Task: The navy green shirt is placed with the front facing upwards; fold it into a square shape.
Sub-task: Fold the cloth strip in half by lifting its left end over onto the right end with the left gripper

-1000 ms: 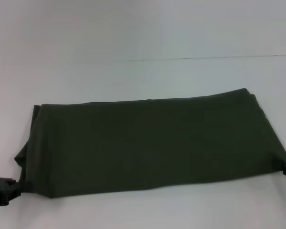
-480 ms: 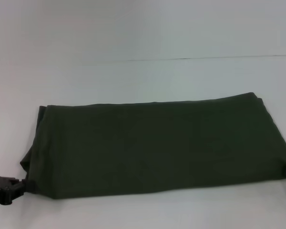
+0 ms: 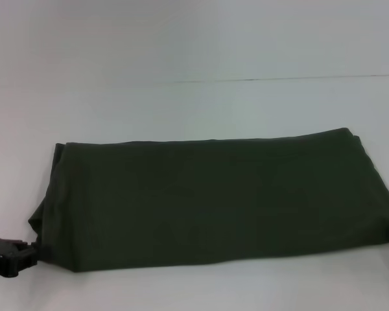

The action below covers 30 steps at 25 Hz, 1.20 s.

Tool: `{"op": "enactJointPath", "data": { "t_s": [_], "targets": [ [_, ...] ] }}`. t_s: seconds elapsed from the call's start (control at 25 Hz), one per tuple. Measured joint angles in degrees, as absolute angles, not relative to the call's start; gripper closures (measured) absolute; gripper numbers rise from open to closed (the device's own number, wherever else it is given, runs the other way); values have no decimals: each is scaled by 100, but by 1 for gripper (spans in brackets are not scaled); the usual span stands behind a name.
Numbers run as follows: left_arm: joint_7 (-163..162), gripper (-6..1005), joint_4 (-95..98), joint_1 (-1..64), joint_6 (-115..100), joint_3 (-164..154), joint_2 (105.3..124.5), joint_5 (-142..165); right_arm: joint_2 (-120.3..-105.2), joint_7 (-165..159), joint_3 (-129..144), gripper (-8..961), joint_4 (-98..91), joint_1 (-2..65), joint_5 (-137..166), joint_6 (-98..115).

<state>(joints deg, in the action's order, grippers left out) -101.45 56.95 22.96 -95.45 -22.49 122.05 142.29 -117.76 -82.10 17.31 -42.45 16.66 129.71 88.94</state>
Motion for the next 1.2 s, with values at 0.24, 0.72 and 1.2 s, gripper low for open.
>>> {"op": "enactJointPath", "data": {
  "t_s": [0.24, 0.72, 1.2],
  "targets": [
    [-10164, 792, 5690, 2298, -9517, -2179, 12200, 14210, -11764, -8024, 1519, 786, -4322, 1621, 12962, 8918],
    [-10302, 520, 5685, 2335, -9387, -1493, 12109, 14074, -11844, -7935, 890, 223, -4680, 1694, 12870, 8745],
    [-10636, 185, 5368, 2612, -8743, -1388, 12054, 13580, -11859, -7153, 1627, 75, -4689, 1994, 12435, 9580]
  ]
}}
